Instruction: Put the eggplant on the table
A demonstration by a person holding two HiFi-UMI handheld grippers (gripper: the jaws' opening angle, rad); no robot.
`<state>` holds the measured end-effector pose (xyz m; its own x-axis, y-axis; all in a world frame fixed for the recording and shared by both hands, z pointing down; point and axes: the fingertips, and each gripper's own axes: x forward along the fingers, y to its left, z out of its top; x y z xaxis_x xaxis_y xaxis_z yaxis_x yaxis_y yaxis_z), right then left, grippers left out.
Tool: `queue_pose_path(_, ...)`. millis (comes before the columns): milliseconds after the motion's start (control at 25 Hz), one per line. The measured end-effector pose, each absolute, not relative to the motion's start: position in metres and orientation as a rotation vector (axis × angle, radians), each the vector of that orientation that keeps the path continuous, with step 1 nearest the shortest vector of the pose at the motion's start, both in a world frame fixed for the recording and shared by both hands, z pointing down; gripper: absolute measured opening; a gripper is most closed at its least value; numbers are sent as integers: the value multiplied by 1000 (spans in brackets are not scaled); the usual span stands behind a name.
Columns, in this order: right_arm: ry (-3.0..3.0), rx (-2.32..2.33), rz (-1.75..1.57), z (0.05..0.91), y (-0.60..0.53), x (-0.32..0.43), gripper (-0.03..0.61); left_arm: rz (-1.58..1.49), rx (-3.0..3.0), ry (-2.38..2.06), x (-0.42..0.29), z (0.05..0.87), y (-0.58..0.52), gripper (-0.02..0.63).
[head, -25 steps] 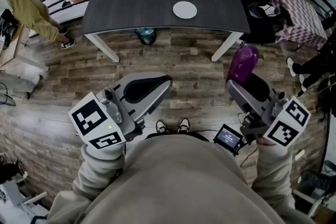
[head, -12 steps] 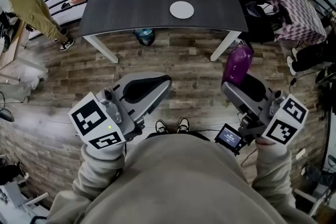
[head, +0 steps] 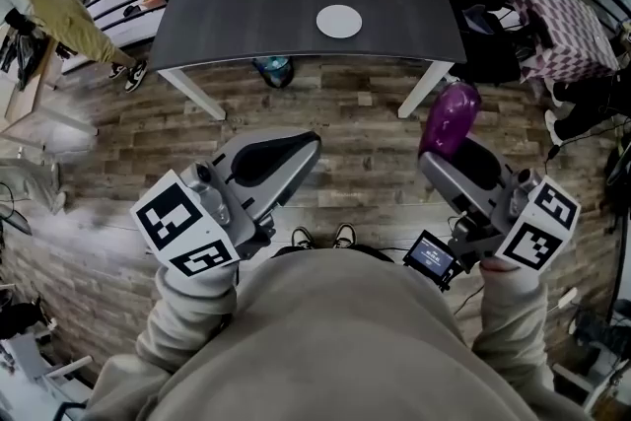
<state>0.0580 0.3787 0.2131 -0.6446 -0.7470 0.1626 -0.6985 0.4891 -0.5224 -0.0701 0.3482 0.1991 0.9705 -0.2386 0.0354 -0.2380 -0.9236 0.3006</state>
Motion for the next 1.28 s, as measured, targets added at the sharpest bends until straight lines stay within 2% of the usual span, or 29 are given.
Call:
queue_pose_path(240, 2629, -1254, -883, 224, 379, 79, 207, -2, 2806, -468, -54, 211, 335, 5)
queue_pose_path(720, 2562, -1290, -866, 235, 377, 125, 207, 31, 2838, -343, -6, 208, 339, 5)
queue_pose_path(1280, 2518, -1371, -872, 245, 365, 143, 207, 4, 2841, -268, 9, 205, 317, 5)
